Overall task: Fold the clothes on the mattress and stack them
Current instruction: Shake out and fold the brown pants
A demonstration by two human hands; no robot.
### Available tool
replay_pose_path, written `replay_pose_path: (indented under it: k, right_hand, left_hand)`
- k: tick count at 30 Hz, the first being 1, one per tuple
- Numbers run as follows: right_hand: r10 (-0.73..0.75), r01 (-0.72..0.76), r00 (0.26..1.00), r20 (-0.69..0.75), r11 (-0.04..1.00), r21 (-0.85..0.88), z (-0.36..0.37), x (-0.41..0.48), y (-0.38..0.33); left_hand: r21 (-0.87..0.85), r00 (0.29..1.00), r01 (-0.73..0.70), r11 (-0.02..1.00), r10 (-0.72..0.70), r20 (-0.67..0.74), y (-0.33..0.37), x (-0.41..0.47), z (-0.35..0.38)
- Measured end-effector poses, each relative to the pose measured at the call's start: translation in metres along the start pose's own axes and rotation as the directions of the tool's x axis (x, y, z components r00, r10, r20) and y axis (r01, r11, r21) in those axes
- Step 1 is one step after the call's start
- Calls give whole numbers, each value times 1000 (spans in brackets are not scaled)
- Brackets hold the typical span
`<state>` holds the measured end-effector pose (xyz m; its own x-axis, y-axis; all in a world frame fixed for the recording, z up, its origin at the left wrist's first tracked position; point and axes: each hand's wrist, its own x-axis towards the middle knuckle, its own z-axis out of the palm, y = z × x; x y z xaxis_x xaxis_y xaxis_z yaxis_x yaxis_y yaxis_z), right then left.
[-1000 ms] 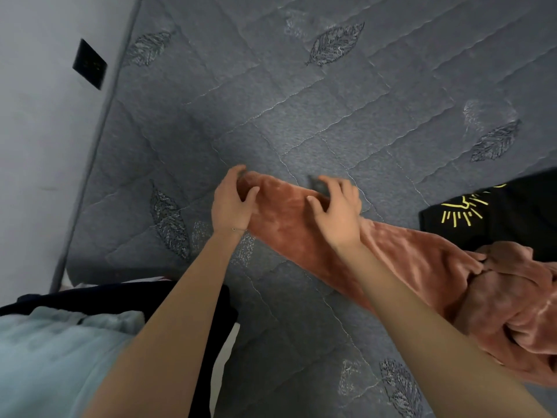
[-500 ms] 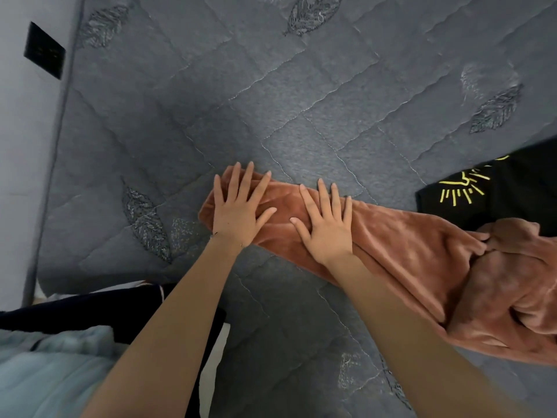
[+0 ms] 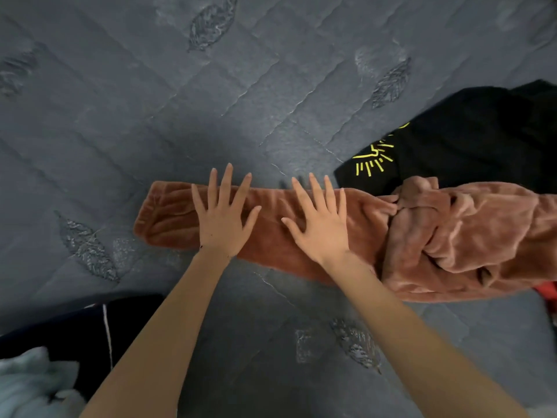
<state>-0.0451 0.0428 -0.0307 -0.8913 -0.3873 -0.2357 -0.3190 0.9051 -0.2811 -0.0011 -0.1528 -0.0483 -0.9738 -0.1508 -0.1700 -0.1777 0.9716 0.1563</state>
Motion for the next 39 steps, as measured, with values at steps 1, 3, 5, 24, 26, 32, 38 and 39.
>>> replay_pose_path:
  k: [1, 3, 5, 24, 26, 32, 38, 39]
  right_hand:
    - [12, -12, 1000, -14, 1000, -5, -9, -5, 13]
    - [32, -32, 998, -48, 999, -14, -26, -14, 40]
    - [56, -57, 994, -92, 998, -8, -43, -23, 65]
    - [320, -317, 942, -96, 947, 44, -106, -99, 274]
    - [322, -319, 945, -60, 946, 50, -108, -98, 291]
    - [161, -160, 985, -56, 987, 23, -119, -82, 325]
    - [93, -87, 995, -39, 987, 133, -115, -75, 319]
    - [61, -49, 995, -82, 989, 136, -115, -74, 315]
  left_hand:
    - [2, 1000, -12, 1000, 12, 2, 13, 1, -1]
    - [11, 999, -40, 999, 39, 12, 40, 3, -4]
    - [13, 998, -57, 998, 57, 18, 67, 5, -6]
    - [-54, 966, -259, 964, 257, -29, 317, 5, -4]
    - [-32, 952, -306, 951, 307, 2, 339, 12, 1]
    - [163, 955, -289, 943, 273, 116, 376, 36, 16]
    - [-40, 962, -270, 962, 271, 32, 364, 43, 2]
    - [-148, 957, -288, 946, 292, 1, 359, 42, -2]
